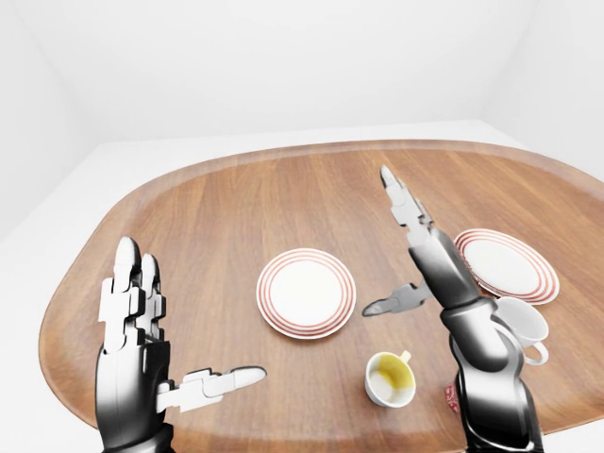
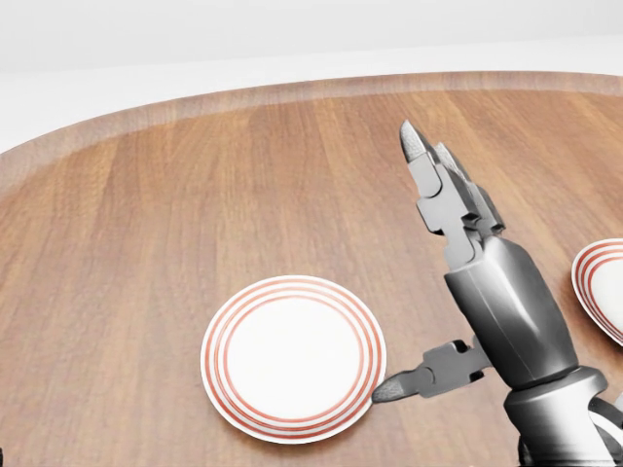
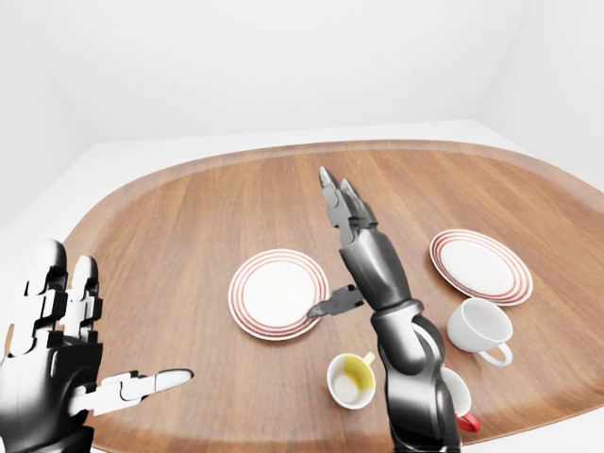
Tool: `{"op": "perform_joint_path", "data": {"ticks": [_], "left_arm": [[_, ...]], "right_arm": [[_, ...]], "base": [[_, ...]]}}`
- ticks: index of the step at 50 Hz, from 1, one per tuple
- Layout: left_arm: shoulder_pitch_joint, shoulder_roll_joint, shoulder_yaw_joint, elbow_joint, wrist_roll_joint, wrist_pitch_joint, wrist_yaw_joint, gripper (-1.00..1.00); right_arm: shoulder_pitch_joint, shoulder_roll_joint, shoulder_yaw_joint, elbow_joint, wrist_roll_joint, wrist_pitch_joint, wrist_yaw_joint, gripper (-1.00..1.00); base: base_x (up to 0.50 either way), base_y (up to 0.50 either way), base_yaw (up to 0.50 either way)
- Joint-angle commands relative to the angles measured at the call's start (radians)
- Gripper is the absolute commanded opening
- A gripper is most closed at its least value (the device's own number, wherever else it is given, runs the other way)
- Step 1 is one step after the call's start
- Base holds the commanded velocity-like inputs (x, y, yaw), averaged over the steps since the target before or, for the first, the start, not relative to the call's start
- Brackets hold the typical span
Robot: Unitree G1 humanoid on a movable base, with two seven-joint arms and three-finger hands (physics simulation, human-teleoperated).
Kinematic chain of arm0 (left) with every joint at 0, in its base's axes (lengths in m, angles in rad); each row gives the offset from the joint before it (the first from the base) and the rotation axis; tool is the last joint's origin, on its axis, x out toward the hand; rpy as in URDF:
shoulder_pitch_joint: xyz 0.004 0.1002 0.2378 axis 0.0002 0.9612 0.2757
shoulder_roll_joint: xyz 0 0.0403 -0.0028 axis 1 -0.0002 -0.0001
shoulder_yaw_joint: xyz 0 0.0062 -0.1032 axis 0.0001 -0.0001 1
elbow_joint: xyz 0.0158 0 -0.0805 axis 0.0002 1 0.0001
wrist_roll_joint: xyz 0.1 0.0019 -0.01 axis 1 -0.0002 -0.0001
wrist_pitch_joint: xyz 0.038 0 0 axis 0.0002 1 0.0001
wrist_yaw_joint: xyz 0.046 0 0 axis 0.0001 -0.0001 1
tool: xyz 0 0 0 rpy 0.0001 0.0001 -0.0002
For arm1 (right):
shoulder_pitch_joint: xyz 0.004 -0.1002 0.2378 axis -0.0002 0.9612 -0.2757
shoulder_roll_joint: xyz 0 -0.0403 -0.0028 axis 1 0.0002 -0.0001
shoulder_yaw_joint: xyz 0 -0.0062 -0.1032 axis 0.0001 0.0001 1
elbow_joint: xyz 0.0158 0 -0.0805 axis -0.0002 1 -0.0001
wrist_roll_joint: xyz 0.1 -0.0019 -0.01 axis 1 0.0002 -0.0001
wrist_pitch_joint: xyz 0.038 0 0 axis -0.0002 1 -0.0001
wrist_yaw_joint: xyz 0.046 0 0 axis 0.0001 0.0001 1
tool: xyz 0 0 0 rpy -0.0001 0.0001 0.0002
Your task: Put the red mug on the left plate.
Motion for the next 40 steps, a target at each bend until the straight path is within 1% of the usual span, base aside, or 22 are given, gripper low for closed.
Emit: {"op": "perform_joint_path", "data": {"ticks": [1, 2, 3, 5, 7, 11, 12, 13, 15, 16, 17, 19, 24, 26, 27, 28, 29, 32, 33, 34, 37, 40], "left_arm": [[-0.019, -0.008, 0.007, 0.025, 0.000, 0.000, -0.001, 1.00], [-0.022, -0.007, -0.003, 0.023, 0.010, 0.000, 0.001, 1.00], [-0.022, -0.004, -0.004, 0.023, 0.011, 0.000, 0.003, 1.00], [-0.016, 0.002, -0.011, 0.018, 0.014, 0.000, 0.007, 1.00], [-0.011, 0.005, -0.006, 0.016, 0.007, 0.000, 0.008, 1.00], [-0.014, -0.003, 0.008, 0.014, -0.003, 0.000, 0.003, 1.00], [-0.020, -0.004, 0.002, 0.010, 0.005, 0.000, 0.003, 1.00], [-0.021, -0.004, 0.002, 0.009, 0.005, 0.000, 0.003, 1.00], [-0.029, 0.000, -0.015, 0.007, 0.021, 0.000, 0.008, 1.00], [-0.031, 0.003, -0.019, 0.006, 0.024, 0.000, 0.012, 1.00], [-0.033, 0.006, -0.023, 0.006, 0.027, 0.000, 0.015, 1.00], [-0.037, 0.013, -0.029, 0.002, 0.029, 0.000, 0.021, 1.00], [-0.040, 0.018, -0.022, 0.000, 0.021, 0.000, 0.023, 1.00], [-0.041, 0.017, -0.022, 0.005, 0.021, 0.000, 0.023, 1.00], [-0.041, 0.017, -0.022, 0.005, 0.021, 0.000, 0.023, 1.00], [-0.040, 0.017, -0.023, 0.006, 0.022, 0.000, 0.023, 1.00], [-0.039, 0.017, -0.025, 0.005, 0.023, 0.000, 0.023, 1.00], [-0.039, 0.018, -0.026, 0.005, 0.024, 0.000, 0.023, 1.00], [-0.039, 0.018, -0.029, 0.004, 0.026, 0.000, 0.024, 1.00], [-0.041, 0.019, -0.030, 0.005, 0.027, 0.000, 0.025, 1.00], [-0.041, 0.022, -0.033, 0.006, 0.029, 0.000, 0.027, 1.00], [-0.044, 0.023, -0.032, 0.008, 0.028, 0.000, 0.029, 1.00]], "right_arm": [[-0.129, -0.128, -0.057, 0.129, -0.455, 0.000, 0.139, 1.00], [-0.105, -0.129, -0.087, 0.113, -0.496, 0.000, 0.200, 1.00], [-0.106, -0.110, -0.104, 0.114, -0.512, 0.000, 0.215, 1.00], [-0.059, -0.112, -0.154, 0.103, -0.567, 0.000, 0.266, 1.00], [-0.015, -0.101, -0.193, 0.091, -0.590, 0.000, 0.295, 1.00], [0.133, -0.088, -0.284, 0.025, -0.600, 0.000, 0.336, 1.00], [0.197, -0.077, -0.322, 0.000, -0.597, -0.047, 0.341, 1.00], [0.196, -0.062, -0.336, 0.000, -0.601, -0.068, 0.347, 1.00], [0.242, -0.026, -0.385, -0.011, -0.588, -0.134, 0.359, 1.00], [0.249, -0.010, -0.399, -0.015, -0.565, -0.158, 0.360, 1.00], [0.254, 0.003, -0.414, -0.021, -0.546, -0.175, 0.360, 1.00], [0.264, 0.017, -0.450, -0.036, -0.532, -0.175, 0.360, 1.00], [0.280, 0.027, -0.599, -0.107, -0.465, -0.175, 0.360, 1.00], [0.303, 0.032, -0.676, -0.132, -0.427, -0.175, 0.360, 1.00], [0.300, 0.038, -0.685, -0.132, -0.426, -0.175, 0.360, 1.00], [0.306, 0.042, -0.714, -0.140, -0.404, -0.175, 0.360, 1.00], [0.323, 0.045, -0.760, -0.153, -0.371, -0.175, 0.360, 1.00], [0.314, 0.056, -0.776, -0.152, -0.369, -0.175, 0.360, 1.00], [0.327, 0.050, -0.837, -0.172, -0.321, -0.175, 0.360, 1.00], [0.331, 0.058, -0.865, -0.177, -0.307, -0.175, 0.360, 1.00], [0.326, 0.078, -0.891, -0.175, -0.306, -0.175, 0.360, 1.00], [0.307, 0.080, -0.892, -0.178, -0.324, -0.175, 0.360, 1.00]], "base": [[0.00, 0.00, 0.00], [0.00, 0.00, 0.00], [0.00, 0.00, 0.00], [0.00, 0.00, 0.00], [0.00, 0.00, 0.00], [0.00, 0.00, 0.00], [0.00, 0.00, 0.00], [0.00, 0.00, 0.00], [0.00, 0.00, 0.00], [0.00, 0.00, 0.00], [0.00, 0.00, 0.00], [0.00, 0.00, 0.00], [0.00, 0.00, 0.00], [0.00, 0.00, 0.00], [0.00, 0.00, 0.00], [0.00, 0.00, 0.00], [0.00, 0.00, 0.00], [0.00, 0.00, 0.00], [0.00, 0.00, 0.00], [0.00, 0.00, 0.00], [0.00, 0.00, 0.00], [0.00, 0.00, 0.00]]}}
